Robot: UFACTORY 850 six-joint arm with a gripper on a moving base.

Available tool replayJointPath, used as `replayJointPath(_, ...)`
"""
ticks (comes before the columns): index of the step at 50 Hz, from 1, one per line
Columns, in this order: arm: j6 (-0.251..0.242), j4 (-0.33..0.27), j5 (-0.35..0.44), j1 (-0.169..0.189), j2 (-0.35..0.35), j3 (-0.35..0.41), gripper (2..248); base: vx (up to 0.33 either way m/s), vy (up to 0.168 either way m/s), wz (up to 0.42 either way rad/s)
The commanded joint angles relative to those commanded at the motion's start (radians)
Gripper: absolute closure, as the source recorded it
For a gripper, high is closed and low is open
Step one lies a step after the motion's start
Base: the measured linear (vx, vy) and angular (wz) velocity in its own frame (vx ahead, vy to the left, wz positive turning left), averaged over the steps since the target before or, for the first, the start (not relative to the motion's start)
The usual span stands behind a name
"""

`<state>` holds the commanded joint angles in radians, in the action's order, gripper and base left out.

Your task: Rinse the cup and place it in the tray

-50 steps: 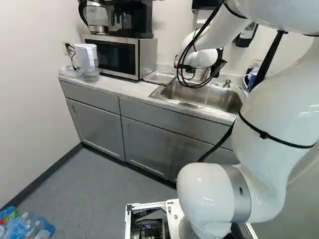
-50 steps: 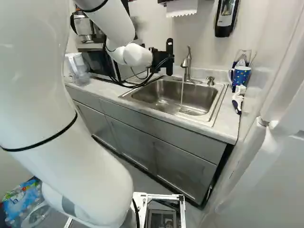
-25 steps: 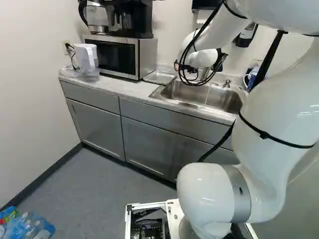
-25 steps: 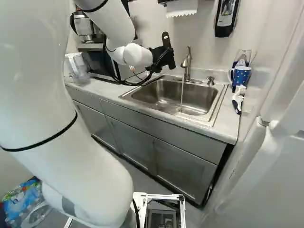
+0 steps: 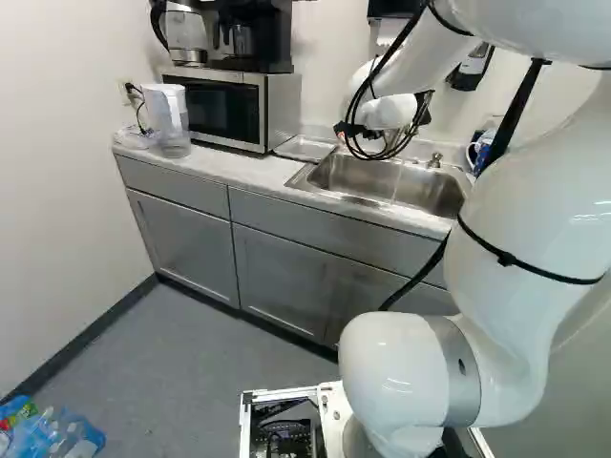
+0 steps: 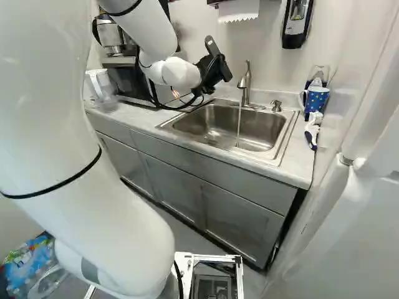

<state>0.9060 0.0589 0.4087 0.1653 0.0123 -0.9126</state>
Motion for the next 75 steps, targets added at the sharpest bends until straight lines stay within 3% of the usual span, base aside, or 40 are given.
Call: replayJointPath(75,-0.788,0.000,0.000,0.000,0.000,0.000,124,0.000,0.000,0.000)
